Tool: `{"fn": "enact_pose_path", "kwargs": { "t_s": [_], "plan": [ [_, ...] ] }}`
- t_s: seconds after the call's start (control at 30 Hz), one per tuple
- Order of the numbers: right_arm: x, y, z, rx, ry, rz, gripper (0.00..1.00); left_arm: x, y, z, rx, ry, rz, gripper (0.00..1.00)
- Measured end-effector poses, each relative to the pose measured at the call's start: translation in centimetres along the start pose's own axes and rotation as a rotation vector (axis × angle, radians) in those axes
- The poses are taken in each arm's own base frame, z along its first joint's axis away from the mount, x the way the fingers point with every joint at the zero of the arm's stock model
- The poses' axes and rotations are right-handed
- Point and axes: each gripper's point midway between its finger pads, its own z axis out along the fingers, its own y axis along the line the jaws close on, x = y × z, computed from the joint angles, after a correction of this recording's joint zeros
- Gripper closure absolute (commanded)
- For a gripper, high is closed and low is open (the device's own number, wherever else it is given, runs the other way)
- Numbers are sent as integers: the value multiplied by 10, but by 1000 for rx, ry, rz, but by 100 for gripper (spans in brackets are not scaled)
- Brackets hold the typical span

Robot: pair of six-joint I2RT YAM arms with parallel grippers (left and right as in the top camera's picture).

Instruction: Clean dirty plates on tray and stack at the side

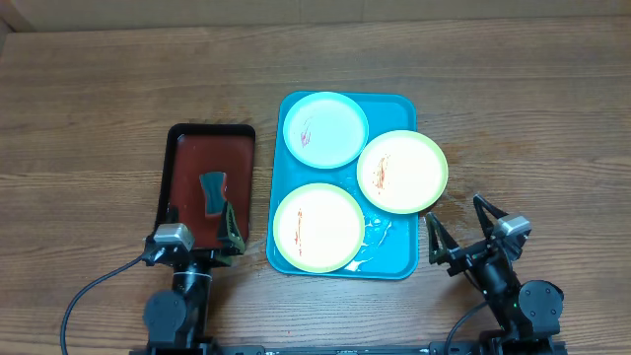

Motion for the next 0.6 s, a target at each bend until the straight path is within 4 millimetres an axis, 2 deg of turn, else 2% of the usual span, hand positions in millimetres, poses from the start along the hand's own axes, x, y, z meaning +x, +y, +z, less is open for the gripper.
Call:
{"fn": "enact_pose_path", "kwargs": {
  "t_s": [0.1,0.2,0.27,0.4,0.5,0.6],
  "plan": [
    [3,6,-1,-32,27,29,0,-6,-9,-1,43,-13,-8,0],
    [-8,12,-5,-32,63,48,0,-11,-14,-3,51,31,-10,0],
    [-28,18,-8,-23,86,51,0,-24,-18,-5,42,78,-11,0],
    [-66,26,-9,29,215,83,0,-64,-29,-5,10,194,-9,0],
    [-80,23,0,83,371,125,0,-90,-37,6,-31,338,-10,0],
    [-82,19,12,132,554,185,0,-100,-39,21,-79,514,-10,0]
  ]
}}
